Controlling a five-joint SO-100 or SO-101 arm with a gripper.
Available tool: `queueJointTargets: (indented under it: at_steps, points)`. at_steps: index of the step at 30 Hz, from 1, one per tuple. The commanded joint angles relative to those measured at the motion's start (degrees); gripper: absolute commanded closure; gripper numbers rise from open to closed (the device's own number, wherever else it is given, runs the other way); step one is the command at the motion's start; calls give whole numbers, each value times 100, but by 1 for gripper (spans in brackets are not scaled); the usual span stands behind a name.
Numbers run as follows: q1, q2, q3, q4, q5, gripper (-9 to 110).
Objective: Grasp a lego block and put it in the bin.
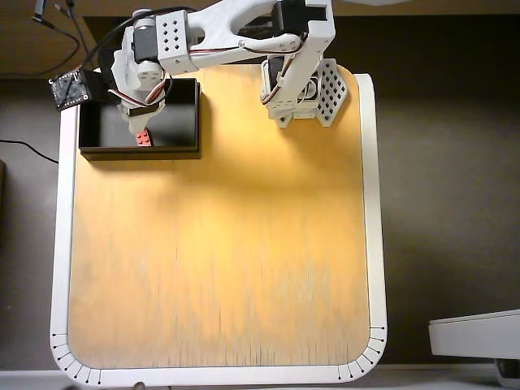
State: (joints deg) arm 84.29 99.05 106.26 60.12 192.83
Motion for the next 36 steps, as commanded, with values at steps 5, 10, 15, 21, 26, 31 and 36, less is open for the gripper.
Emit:
queueJointTargets:
  at_steps: [5,10,15,21,26,31,36]
  points:
    - [-18,527,-650,-167,-114,83]
    - [-193,1151,-650,-185,-536,88]
    - [-694,1784,-650,-316,-1081,93]
    - [-1556,2391,-650,-747,-1635,101]
    - [-2575,2909,-650,-1125,-1934,101]
    - [-3674,3454,-650,-1248,-2004,101]
    - [-4904,3885,-633,-1239,-1978,101]
